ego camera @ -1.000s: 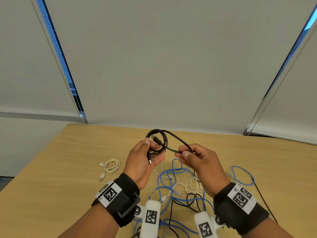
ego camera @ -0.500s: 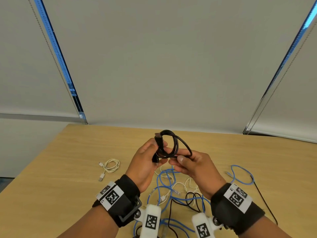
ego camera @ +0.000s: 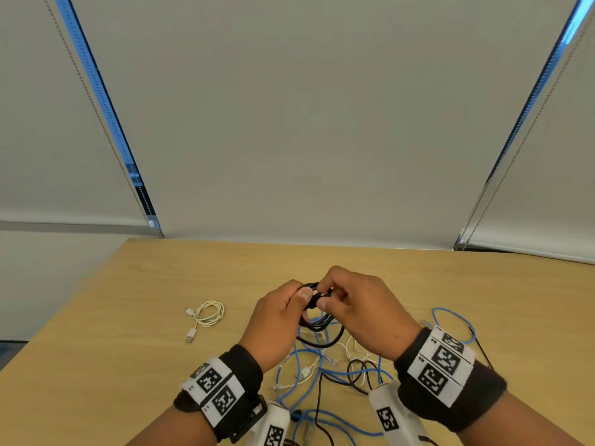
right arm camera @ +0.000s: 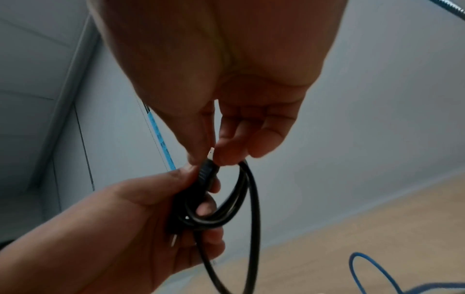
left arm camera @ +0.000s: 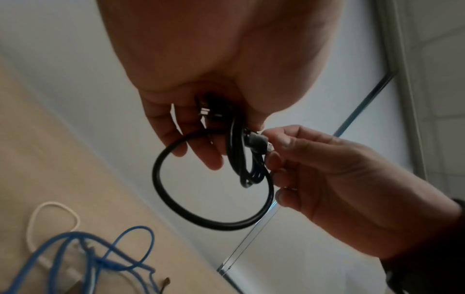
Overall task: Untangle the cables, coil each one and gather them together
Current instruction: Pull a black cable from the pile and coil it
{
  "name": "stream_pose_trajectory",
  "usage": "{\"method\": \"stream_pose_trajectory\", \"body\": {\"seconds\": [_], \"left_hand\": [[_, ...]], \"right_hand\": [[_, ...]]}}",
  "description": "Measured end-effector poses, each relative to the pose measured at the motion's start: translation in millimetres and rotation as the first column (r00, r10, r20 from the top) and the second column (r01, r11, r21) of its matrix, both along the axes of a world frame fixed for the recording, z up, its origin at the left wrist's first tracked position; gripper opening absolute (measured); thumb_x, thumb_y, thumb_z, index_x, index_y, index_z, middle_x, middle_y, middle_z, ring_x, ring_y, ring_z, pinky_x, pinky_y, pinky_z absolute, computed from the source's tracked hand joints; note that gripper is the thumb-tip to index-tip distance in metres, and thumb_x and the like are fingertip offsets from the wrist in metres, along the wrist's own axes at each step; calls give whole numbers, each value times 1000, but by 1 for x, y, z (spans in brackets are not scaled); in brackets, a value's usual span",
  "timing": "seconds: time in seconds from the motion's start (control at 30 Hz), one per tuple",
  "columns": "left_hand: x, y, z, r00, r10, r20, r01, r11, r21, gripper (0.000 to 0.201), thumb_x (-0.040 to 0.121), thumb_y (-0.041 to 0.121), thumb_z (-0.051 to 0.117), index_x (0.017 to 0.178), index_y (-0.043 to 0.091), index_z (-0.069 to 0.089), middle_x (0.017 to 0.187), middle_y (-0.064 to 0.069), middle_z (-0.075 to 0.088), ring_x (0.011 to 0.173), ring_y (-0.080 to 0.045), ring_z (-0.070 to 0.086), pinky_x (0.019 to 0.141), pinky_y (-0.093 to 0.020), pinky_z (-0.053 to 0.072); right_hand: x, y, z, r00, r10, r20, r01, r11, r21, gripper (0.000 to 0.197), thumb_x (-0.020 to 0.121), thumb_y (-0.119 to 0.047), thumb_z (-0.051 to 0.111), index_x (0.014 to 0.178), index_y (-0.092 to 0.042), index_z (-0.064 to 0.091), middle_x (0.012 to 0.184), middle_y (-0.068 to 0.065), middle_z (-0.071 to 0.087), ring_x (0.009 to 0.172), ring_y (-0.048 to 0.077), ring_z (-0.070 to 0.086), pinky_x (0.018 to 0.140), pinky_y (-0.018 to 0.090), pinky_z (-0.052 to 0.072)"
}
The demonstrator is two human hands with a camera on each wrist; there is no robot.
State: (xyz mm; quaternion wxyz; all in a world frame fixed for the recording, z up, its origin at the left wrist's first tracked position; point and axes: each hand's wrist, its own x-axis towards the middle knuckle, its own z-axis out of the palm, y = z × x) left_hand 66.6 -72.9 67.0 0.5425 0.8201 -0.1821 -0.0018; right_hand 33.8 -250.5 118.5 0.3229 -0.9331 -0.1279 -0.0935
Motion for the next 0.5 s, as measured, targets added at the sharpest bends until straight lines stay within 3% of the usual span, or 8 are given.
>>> {"method": "stream_pose_trajectory", "body": {"seconds": [0.13,0.2,0.3,0.4,0.5], "left_hand": [[-3,4,-6,1000,-18,-12,18,1000,19,31,107,33,44,83,33,63,74,1,68,70,-12,67,75,-40,54],[-2,5,-7,1000,-23,-16,23,1000,9,32,106,33,44,82,33,63,74,2,68,71,-12,67,73,-34,54],[-1,7,-5,1000,-11,-6,11,1000,21,34,107,34,42,79,35,61,73,7,68,69,-7,64,71,-26,49],[1,10,-2,995,-36,-88,31,998,-49,32,108,33,42,84,31,64,73,7,66,69,-9,67,77,-35,57],[1,15,2,978,-115,-175,104,992,-72,28,105,36,44,90,28,67,78,7,67,74,-15,71,76,-33,60]], "right_hand": [[2,-1,-3,999,-3,-51,-9,974,-227,21,90,-42,66,94,-33,48,80,-13,51,71,9,51,57,27,37],[2,0,-3,999,3,-36,-12,970,-244,20,90,-43,65,93,-32,48,87,-12,48,76,14,52,61,29,40],[2,-1,6,998,25,61,-18,994,-106,17,91,-37,67,91,-33,50,93,-14,48,80,10,56,71,31,48],[5,-7,17,993,-28,117,23,999,44,18,91,-29,68,88,-32,50,87,-12,62,77,9,62,71,34,52],[9,-15,24,990,-83,115,57,975,215,19,91,-24,69,88,-31,52,77,-8,69,72,6,66,67,33,55]]}}
